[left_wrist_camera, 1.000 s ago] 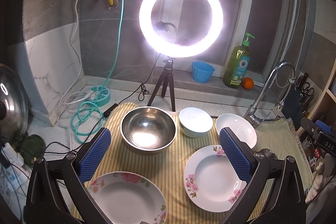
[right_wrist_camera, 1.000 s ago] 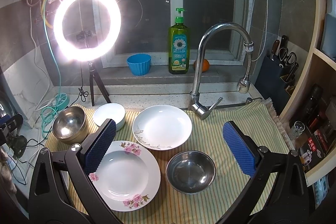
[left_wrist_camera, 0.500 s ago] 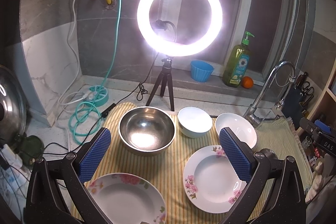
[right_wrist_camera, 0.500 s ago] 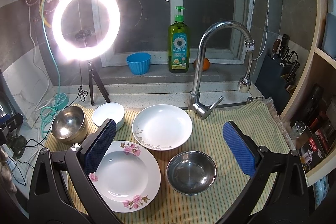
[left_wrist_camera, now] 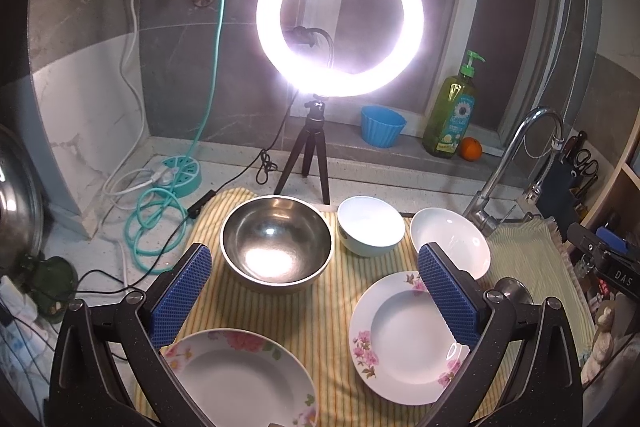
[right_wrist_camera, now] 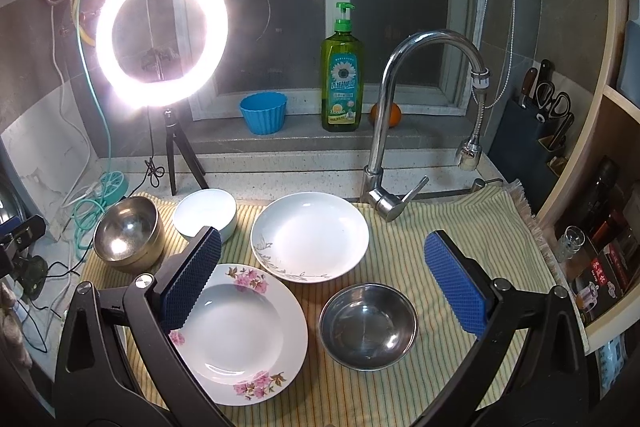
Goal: Organize plates and bowls
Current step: 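Move both tools down toward the pink-blossom plate and the rose plate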
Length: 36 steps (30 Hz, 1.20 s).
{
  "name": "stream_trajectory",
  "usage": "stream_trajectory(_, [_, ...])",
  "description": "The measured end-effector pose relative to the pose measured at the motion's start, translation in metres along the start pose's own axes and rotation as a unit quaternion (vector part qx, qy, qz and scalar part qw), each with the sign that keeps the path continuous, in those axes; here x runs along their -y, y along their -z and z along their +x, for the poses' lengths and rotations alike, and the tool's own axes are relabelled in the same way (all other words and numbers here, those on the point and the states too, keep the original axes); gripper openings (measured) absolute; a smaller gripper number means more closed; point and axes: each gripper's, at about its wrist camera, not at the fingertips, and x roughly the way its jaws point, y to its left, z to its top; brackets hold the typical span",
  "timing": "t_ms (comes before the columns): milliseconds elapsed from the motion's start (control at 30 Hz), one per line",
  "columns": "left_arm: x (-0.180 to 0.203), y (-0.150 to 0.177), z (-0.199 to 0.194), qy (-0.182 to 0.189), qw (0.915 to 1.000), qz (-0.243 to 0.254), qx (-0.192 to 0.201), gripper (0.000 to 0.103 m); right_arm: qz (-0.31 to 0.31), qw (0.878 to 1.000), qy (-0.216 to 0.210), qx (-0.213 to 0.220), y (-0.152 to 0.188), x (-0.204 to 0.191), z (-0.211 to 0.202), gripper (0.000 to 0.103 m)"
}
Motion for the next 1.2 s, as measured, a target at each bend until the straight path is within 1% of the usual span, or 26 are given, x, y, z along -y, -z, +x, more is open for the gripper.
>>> stream_trajectory(233, [-0.003, 0.005, 0.010, 0.010, 0.9998, -0.002, -0.017, 0.102, 0.003, 1.000, 0.001, -0.007, 0.009, 0.001, 0.008, 0.103])
stream_trajectory(367, [-0.006, 0.012, 0.022, 0.022, 0.9989, -0.006, -0.041, 0.102, 0.005, 1.000, -0.003, -0.021, 0.021, 0.003, 0.017, 0.103])
stream_trajectory(567, [-0.004, 0.023, 0.040, 0.045, 0.9958, -0.006, -0.079, 0.093, 0.013, 0.998, -0.022, -0.049, 0.039, 0.006, 0.022, 0.103])
stream_trajectory(600, [-0.003, 0.025, 0.042, 0.049, 0.9952, -0.005, -0.085, 0.088, 0.015, 0.998, -0.026, -0.056, 0.044, 0.006, 0.023, 0.103])
stream_trajectory(633, [-0.002, 0.026, 0.045, 0.053, 0.9944, -0.004, -0.092, 0.085, 0.017, 0.998, -0.028, -0.061, 0.047, 0.007, 0.023, 0.100])
stream_trajectory(700, [-0.001, 0.029, 0.052, 0.061, 0.9926, -0.004, -0.105, 0.085, 0.022, 0.996, -0.037, -0.075, 0.055, 0.009, 0.025, 0.093])
stream_trajectory(767, [0.000, 0.032, 0.058, 0.071, 0.9905, -0.003, -0.117, 0.080, 0.031, 0.994, -0.046, -0.095, 0.065, 0.012, 0.029, 0.088])
stream_trajectory(800, [0.001, 0.033, 0.061, 0.076, 0.9893, -0.001, -0.125, 0.075, 0.035, 0.993, -0.049, -0.102, 0.068, 0.014, 0.030, 0.085])
stream_trajectory(833, [0.002, 0.034, 0.064, 0.079, 0.9883, -0.001, -0.131, 0.074, 0.043, 0.991, -0.056, -0.112, 0.073, 0.016, 0.031, 0.082])
stream_trajectory(867, [0.003, 0.036, 0.067, 0.083, 0.9871, 0.000, -0.137, 0.074, 0.049, 0.989, -0.062, -0.121, 0.078, 0.017, 0.032, 0.080])
stream_trajectory(933, [0.005, 0.038, 0.074, 0.091, 0.9847, 0.000, -0.149, 0.074, 0.061, 0.985, -0.075, -0.141, 0.089, 0.018, 0.035, 0.071])
stream_trajectory(1000, [0.006, 0.041, 0.082, 0.101, 0.9812, -0.001, -0.164, 0.073, 0.073, 0.980, -0.088, -0.163, 0.100, 0.019, 0.038, 0.064])
stream_trajectory(1033, [0.006, 0.042, 0.086, 0.106, 0.9796, -0.001, -0.171, 0.072, 0.082, 0.976, -0.097, -0.177, 0.108, 0.020, 0.042, 0.060])
stream_trajectory(1067, [0.007, 0.043, 0.090, 0.111, 0.9775, -0.002, -0.179, 0.071, 0.088, 0.973, -0.102, -0.185, 0.112, 0.020, 0.045, 0.059])
stream_trajectory(1133, [0.010, 0.045, 0.098, 0.121, 0.9735, 0.000, -0.194, 0.062, 0.104, 0.968, -0.109, -0.202, 0.124, 0.023, 0.049, 0.058])
stream_trajectory(1200, [0.013, 0.047, 0.105, 0.128, 0.9702, 0.007, -0.206, 0.059, 0.122, 0.962, -0.116, -0.217, 0.130, 0.026, 0.055, 0.056])
